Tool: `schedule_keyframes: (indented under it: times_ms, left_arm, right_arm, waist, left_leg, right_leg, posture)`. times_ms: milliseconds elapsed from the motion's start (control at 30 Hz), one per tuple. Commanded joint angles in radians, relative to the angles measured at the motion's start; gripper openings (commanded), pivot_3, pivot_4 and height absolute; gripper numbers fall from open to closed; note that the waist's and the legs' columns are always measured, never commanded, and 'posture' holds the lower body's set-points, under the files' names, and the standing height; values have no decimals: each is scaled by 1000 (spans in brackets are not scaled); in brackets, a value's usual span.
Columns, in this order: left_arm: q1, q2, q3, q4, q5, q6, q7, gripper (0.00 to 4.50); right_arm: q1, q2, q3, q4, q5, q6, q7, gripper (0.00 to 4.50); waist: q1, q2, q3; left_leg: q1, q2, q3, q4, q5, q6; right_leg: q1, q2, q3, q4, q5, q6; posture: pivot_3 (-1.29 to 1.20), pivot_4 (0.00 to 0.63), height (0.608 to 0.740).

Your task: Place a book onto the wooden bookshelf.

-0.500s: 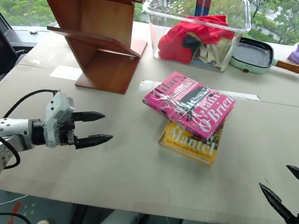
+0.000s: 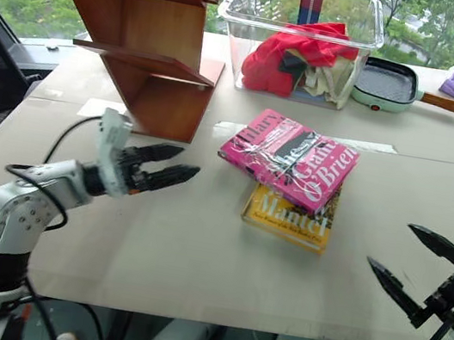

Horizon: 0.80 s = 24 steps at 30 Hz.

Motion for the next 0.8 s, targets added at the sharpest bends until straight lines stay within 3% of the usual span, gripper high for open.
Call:
schedule_keyframes:
  times_ms: [33, 133, 233, 333, 467, 800]
  left_arm:
    - [-61, -153, 111, 113, -304, 203, 375, 4500]
    - [-70, -255, 135, 176, -526, 198, 645, 4500]
    - [-45, -353, 98, 209, -841, 47, 992, 4500]
    - [-21, -399, 55, 193, -994, -63, 1182, 4500]
    - [-21, -541, 34, 180, -1025, -180, 1307, 4500]
    - [-98, -587, -34, 346, -953, -256, 1216, 4500]
  right_arm:
    - [-8, -8, 24, -56, 14, -37, 21, 4445]
    - [-11, -9, 33, -70, 15, -41, 12, 4445]
    - [17, -2, 27, -86, 6, -44, 5, 4445]
    - [51, 8, 17, -104, 5, -49, 1, 4445]
    - [104, 12, -21, -133, 20, -47, -5, 4445]
    - [186, -3, -132, -177, 77, -23, -11, 4445]
  waist:
    - [1, 0, 0]
    - [0, -3, -1]
    - [3, -4, -1]
    - [7, -5, -2]
    - [27, -5, -2]
    - [57, -7, -2]
  left_leg:
    - [0, 0, 0, 1, 0, 0]
    - [0, 0, 0, 3, 0, 0]
    - [0, 0, 0, 5, 0, 0]
    - [-1, 0, 0, 6, 0, 0]
    - [-1, 0, 2, 8, 0, 0]
    - [0, -1, 10, 9, -1, 0]
  right_leg:
    - [0, 0, 0, 0, 0, 0]
    - [1, 0, 0, 2, 0, 0]
    - [1, 0, 1, 2, 0, 0]
    - [1, 0, 3, 2, 0, 0]
    - [0, 0, 6, 2, 1, 2]
    - [0, 2, 12, 2, 2, 4]
  posture:
    - [0, 150, 723]
    - [0, 150, 723]
    - [0, 150, 723]
    - [0, 150, 723]
    - [0, 150, 723]
    - [0, 150, 723]
